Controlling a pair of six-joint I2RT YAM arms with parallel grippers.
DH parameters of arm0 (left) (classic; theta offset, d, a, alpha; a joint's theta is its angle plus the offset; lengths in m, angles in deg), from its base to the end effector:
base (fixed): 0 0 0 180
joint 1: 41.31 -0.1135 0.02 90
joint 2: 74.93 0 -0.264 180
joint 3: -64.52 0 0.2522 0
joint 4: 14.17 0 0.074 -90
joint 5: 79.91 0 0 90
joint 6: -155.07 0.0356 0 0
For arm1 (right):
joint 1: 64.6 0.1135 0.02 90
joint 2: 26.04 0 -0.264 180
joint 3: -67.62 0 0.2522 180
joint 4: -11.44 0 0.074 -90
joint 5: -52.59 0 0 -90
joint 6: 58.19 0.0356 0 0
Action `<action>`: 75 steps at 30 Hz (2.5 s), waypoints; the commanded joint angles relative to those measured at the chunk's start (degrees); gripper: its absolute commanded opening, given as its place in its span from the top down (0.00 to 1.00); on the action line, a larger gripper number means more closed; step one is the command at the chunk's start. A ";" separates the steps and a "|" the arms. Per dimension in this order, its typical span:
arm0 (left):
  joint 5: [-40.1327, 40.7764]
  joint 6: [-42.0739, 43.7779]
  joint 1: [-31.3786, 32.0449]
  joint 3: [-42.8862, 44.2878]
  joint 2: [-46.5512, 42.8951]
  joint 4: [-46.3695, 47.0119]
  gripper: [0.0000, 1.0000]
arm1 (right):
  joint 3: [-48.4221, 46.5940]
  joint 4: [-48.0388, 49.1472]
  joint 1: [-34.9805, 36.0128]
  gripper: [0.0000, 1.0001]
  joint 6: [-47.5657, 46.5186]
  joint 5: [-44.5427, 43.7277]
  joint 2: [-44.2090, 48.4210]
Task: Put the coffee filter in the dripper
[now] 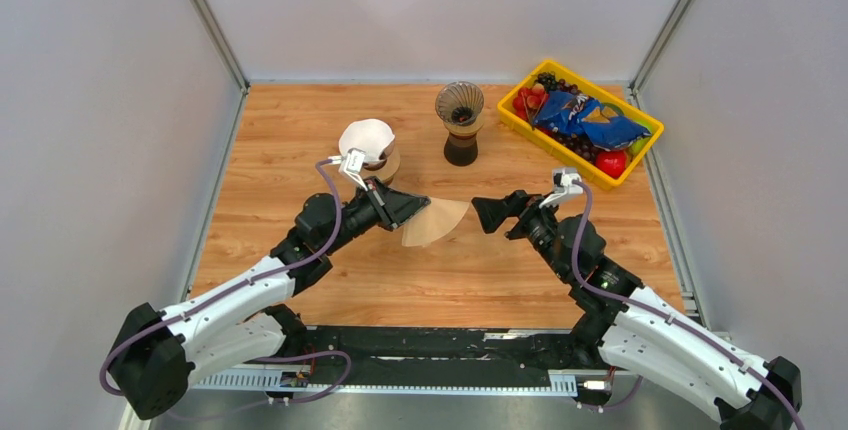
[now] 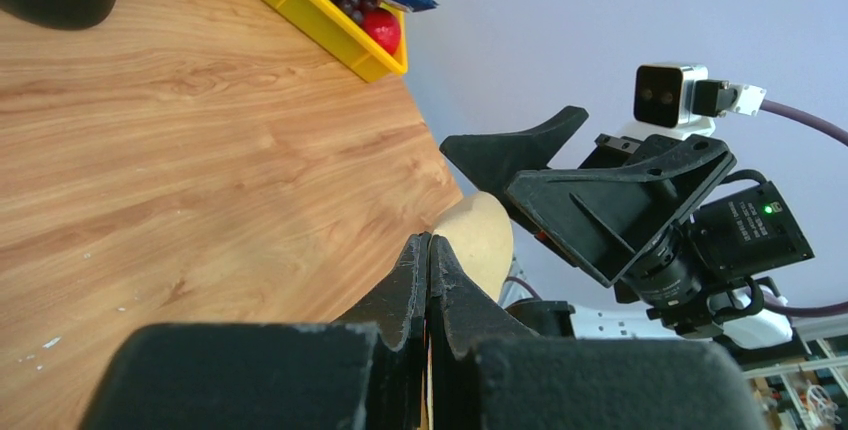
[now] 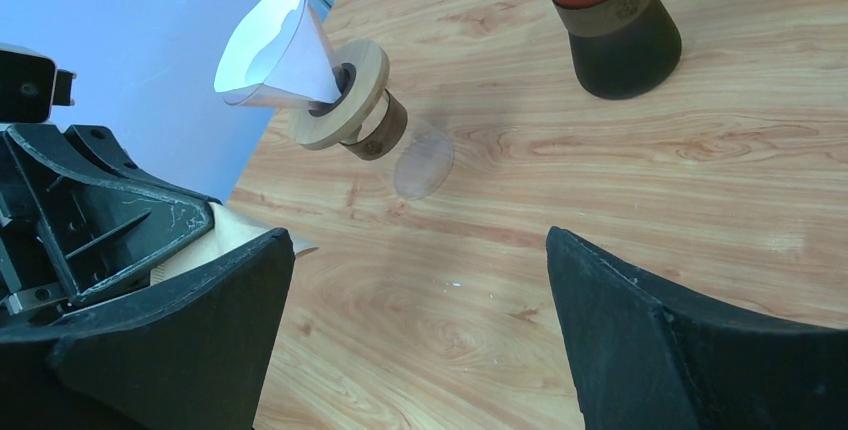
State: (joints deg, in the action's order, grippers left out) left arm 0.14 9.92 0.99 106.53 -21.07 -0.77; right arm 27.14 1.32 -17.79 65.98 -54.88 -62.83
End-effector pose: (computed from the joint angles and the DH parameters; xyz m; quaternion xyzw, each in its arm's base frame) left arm 0.1587 -0.1527 0.2779 -0.0160 0.6974 -0.5764 0.4255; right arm 0.1225 0.1148 0.2757 0.0194 0.7437 0.3415 0.5744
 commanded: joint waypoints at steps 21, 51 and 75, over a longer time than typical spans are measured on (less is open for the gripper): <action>0.25 -0.22 0.23 2.58 0.27 1.32 1.00 | -2.28 -3.11 -0.05 0.00 -0.59 0.20 -1.64; -2.09 2.51 0.23 3.58 4.85 2.07 1.00 | -2.37 11.13 0.00 0.00 -3.83 20.86 -3.75; -12.17 6.87 0.48 4.70 6.57 5.91 1.00 | -4.82 8.39 -0.03 0.21 -9.88 25.41 -10.19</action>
State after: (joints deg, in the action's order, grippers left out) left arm -12.14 13.72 1.10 109.09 -12.35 5.06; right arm 23.68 12.58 -17.81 60.56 -28.85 -75.12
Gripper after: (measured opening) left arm 0.009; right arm 0.809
